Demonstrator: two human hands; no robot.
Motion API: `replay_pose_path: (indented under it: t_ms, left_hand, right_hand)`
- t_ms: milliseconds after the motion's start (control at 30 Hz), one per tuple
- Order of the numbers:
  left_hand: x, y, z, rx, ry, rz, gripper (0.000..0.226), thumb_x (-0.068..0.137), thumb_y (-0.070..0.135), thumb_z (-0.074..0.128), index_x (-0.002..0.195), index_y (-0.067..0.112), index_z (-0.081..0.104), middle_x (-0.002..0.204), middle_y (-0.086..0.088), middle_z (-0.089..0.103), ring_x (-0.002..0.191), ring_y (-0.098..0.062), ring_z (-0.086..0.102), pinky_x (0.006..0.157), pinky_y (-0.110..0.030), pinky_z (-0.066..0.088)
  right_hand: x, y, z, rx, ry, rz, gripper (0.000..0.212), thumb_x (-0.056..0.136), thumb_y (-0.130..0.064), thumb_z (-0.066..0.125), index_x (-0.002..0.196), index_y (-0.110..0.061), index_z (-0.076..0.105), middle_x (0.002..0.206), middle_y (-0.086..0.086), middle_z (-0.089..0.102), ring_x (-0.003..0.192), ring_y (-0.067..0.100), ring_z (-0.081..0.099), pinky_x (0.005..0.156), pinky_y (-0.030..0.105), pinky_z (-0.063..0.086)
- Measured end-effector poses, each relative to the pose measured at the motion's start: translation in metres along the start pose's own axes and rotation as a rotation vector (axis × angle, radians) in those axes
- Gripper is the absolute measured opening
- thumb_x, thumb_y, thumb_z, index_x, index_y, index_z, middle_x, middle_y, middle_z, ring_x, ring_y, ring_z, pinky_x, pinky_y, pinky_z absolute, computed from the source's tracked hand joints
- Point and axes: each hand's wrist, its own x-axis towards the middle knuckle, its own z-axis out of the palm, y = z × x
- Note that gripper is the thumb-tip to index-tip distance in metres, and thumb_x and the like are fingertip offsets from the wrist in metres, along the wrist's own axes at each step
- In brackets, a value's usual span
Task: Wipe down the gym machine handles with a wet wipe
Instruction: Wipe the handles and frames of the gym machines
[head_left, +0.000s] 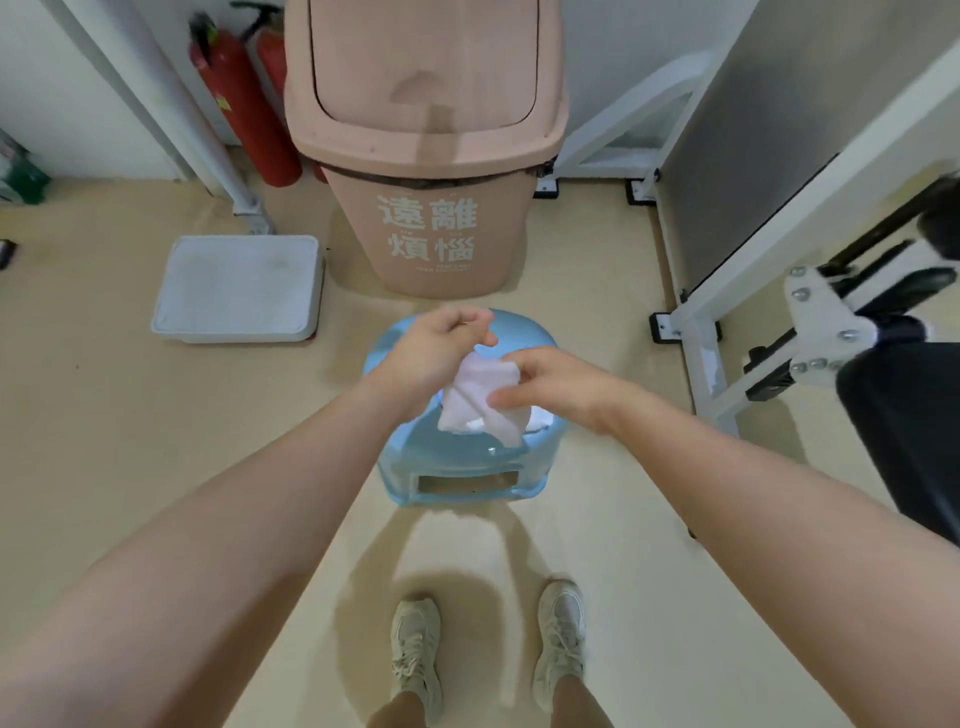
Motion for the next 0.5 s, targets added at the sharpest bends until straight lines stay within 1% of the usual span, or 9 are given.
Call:
replay_pose_path:
  t_ms: [67,133,200,267,300,333,400,433,500]
  left_hand:
    - [-0.029,0.039,-0.010,0.114,-0.037,0.039,0.024,0.087,0.029,0.061,0.110,0.021,0.059,0.092,0.005,0.059,0.080,-0.010,0.054,0.065,-0.020,0.041]
    - [-0.060,0.077,-0.022,0.248,-0.118,0.047,0.030,0.083,0.036,0.066,0.109,0.020,0.062,0.094,0.000,0.060,0.078,-0.013,0.054,0.066,-0.024,0.042]
    - [-0.088,0.113,-0.033,0.295,-0.220,0.086,0.021,0.084,0.030,0.065,0.100,0.016,0.067,0.086,-0.004,0.065,0.074,-0.017,0.056,0.067,-0.026,0.044]
    - [-0.114,0.149,-0.041,0.256,-0.267,0.120,0.010,0.087,0.020,0.062,0.090,0.012,0.067,0.074,-0.004,0.065,0.063,-0.015,0.056,0.057,-0.020,0.045]
    - [-0.123,0.162,-0.045,0.216,-0.270,0.126,0.010,0.088,0.019,0.060,0.089,0.010,0.065,0.072,-0.006,0.064,0.060,-0.015,0.056,0.053,-0.019,0.045]
    - [-0.132,0.172,-0.048,0.173,-0.265,0.136,0.013,0.089,0.020,0.060,0.090,0.008,0.064,0.074,-0.008,0.063,0.060,-0.016,0.056,0.053,-0.020,0.046]
    - [-0.144,0.188,-0.054,0.129,-0.214,0.171,0.023,0.088,0.027,0.061,0.096,0.005,0.062,0.083,-0.011,0.061,0.067,-0.020,0.055,0.064,-0.028,0.043]
    - [-0.148,0.195,-0.056,0.132,-0.164,0.178,0.024,0.087,0.029,0.062,0.096,0.007,0.061,0.085,-0.010,0.060,0.069,-0.019,0.053,0.065,-0.030,0.040]
    - [-0.154,0.204,-0.057,0.168,-0.031,0.195,0.013,0.088,0.025,0.062,0.092,0.013,0.059,0.084,-0.004,0.059,0.068,-0.014,0.052,0.060,-0.024,0.040]
  right_hand:
    - [-0.041,-0.039,-0.021,-0.025,0.076,-0.025,0.015,0.080,-0.015,0.068,0.077,-0.004,0.059,0.072,0.004,0.052,0.068,0.015,0.049,0.065,0.029,0.037]
    - [-0.087,-0.078,-0.039,-0.006,0.128,-0.061,0.009,0.082,-0.011,0.068,0.075,-0.010,0.062,0.070,0.000,0.056,0.065,0.010,0.052,0.062,0.022,0.040]
    - [-0.129,-0.113,-0.056,-0.006,0.186,-0.117,0.010,0.082,-0.008,0.067,0.075,-0.014,0.064,0.072,-0.001,0.059,0.067,0.009,0.053,0.064,0.021,0.041]
    - [-0.162,-0.142,-0.069,0.024,0.227,-0.165,0.014,0.083,-0.009,0.066,0.071,-0.016,0.063,0.069,-0.002,0.059,0.065,0.010,0.052,0.061,0.021,0.039]
    - [-0.175,-0.154,-0.074,0.073,0.241,-0.184,0.019,0.084,-0.011,0.065,0.067,-0.018,0.061,0.066,-0.004,0.059,0.063,0.009,0.052,0.059,0.020,0.038]
    - [-0.184,-0.164,-0.078,0.134,0.258,-0.198,0.023,0.086,-0.013,0.063,0.064,-0.019,0.059,0.064,-0.005,0.059,0.061,0.010,0.052,0.058,0.021,0.038]
    - [-0.197,-0.183,-0.083,0.263,0.272,-0.240,0.022,0.089,-0.018,0.059,0.067,-0.017,0.059,0.067,-0.003,0.062,0.060,0.012,0.057,0.059,0.024,0.044]
    - [-0.202,-0.192,-0.084,0.325,0.269,-0.257,0.017,0.091,-0.020,0.057,0.075,-0.014,0.061,0.073,0.001,0.064,0.065,0.014,0.059,0.062,0.025,0.048]
    - [-0.206,-0.208,-0.083,0.441,0.243,-0.274,0.017,0.094,-0.022,0.051,0.095,-0.008,0.061,0.087,0.007,0.065,0.078,0.019,0.062,0.070,0.029,0.050]
